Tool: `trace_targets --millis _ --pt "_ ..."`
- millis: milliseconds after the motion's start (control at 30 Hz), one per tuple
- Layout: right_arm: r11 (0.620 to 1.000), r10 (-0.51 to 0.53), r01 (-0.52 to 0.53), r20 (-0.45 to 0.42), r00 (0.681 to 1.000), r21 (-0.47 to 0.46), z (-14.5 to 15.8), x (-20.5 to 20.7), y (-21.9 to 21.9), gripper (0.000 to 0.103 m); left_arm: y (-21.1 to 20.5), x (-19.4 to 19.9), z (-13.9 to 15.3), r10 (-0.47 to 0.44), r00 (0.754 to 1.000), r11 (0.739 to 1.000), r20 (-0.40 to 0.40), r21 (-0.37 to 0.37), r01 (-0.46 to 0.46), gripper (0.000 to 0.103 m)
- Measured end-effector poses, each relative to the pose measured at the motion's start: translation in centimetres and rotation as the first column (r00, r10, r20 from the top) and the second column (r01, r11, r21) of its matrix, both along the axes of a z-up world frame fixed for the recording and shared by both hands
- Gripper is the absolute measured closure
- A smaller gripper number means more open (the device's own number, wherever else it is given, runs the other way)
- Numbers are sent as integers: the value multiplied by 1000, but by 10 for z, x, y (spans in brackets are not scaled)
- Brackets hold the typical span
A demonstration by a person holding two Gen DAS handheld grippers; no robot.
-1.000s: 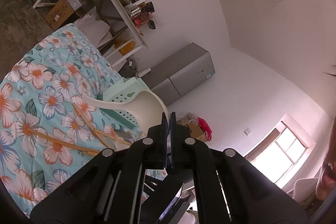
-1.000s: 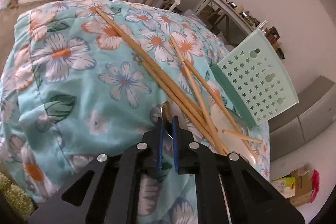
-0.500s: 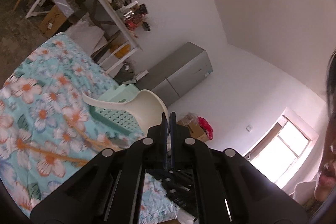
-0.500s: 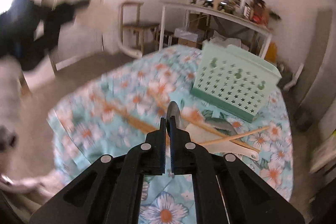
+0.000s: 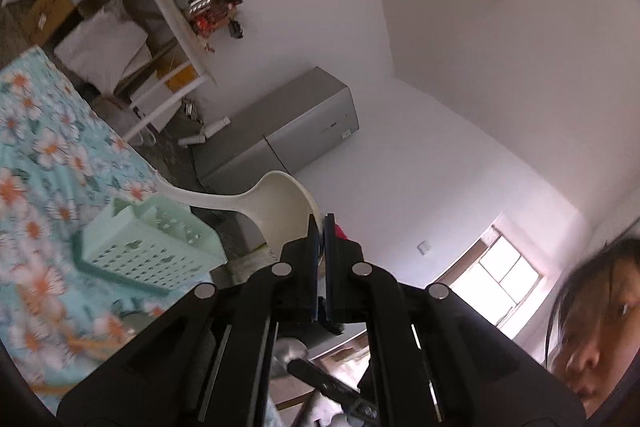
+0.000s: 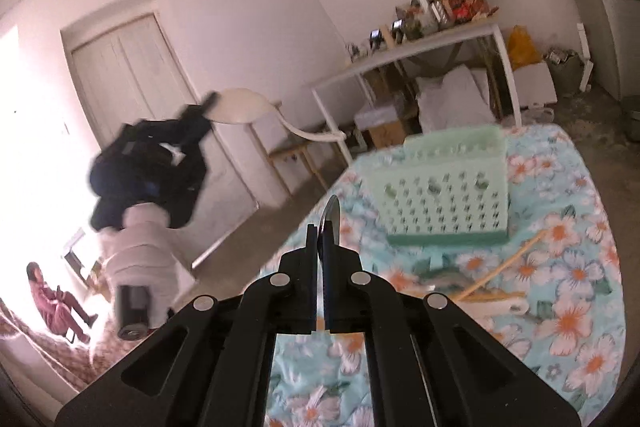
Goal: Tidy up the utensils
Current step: 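Lower the white ladle into the green holder and open the left gripper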
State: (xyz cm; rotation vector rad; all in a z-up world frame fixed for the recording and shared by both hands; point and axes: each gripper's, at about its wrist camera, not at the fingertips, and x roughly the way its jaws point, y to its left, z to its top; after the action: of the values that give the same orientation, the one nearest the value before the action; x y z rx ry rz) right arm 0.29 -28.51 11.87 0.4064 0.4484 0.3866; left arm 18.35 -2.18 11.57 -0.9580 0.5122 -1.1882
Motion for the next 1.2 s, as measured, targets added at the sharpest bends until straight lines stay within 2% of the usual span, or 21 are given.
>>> trace_targets --millis 167,300,567,933,1200 --pt "999 -12 10 46 999 33 11 3 -23 101 -32 31 -4 -21 996 1000 -91 -8 21 102" --pt "999 -26 24 78 997 29 13 7 -39 101 -40 41 -12 -8 987 1000 -158 18 11 102" --pt "997 -41 37 68 997 61 6 15 -54 101 -55 65 -28 37 958 995 -285 101 -9 101" --pt "994 -99 95 101 990 48 12 6 -75 101 -71 80 -36 60 937 991 -344 132 -15 101" --pt "992 -122 118 85 989 47 11 1 -82 101 -71 95 -62 112 900 984 -420 174 -42 99"
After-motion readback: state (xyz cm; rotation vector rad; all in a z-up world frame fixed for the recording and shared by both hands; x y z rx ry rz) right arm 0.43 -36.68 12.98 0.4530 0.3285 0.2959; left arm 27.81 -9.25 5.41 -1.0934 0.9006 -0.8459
